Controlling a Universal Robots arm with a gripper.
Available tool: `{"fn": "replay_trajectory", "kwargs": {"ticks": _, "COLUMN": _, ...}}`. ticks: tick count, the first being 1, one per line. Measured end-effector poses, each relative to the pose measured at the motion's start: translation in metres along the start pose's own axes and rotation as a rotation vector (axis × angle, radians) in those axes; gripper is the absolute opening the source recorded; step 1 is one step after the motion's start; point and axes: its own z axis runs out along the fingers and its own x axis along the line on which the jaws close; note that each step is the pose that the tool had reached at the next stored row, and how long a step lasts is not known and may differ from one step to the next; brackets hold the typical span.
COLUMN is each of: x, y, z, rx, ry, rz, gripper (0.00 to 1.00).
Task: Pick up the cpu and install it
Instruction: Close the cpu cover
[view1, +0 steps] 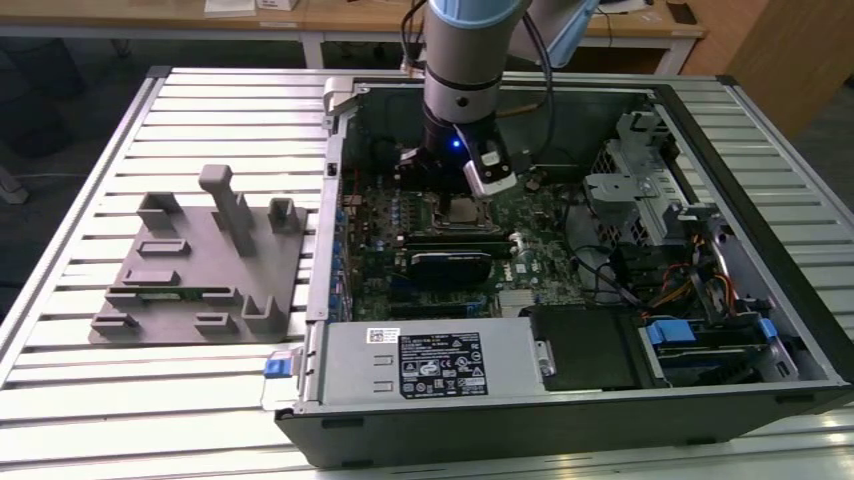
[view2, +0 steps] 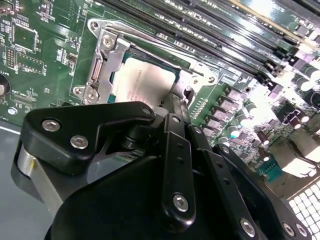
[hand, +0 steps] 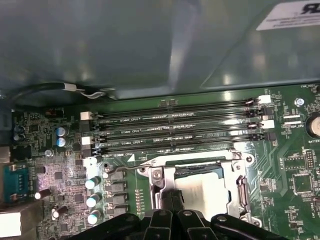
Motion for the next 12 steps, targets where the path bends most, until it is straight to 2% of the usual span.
{"fn": "replay_trajectory", "kwargs": {"ticks": 3, "x": -0.0013, "y": -0.0028, "z": 0.0005, "rx": -0.0194, "ry": 0.0054, "rz": 0.000, "gripper": 0.11}}
{"fn": "replay_trajectory", "kwargs": {"ticks": 6, "x": -0.0017, "y": -0.0055, "z": 0.0010, "rx": -0.0428, "ry": 0.0160, "rz": 0.001, "gripper": 0.11}}
{"fn": "replay_trajectory", "kwargs": {"ticks": 9, "x": -0.0020, "y": -0.0078, "z": 0.0018, "rx": -0.0613, "ry": 0.0236, "rz": 0.002, "gripper": 0.11}}
{"fn": "replay_trajectory", "kwargs": {"ticks": 12, "x": -0.0023, "y": -0.0100, "z": 0.0025, "rx": -0.0918, "ry": 0.0306, "rz": 0.002, "gripper": 0.11}}
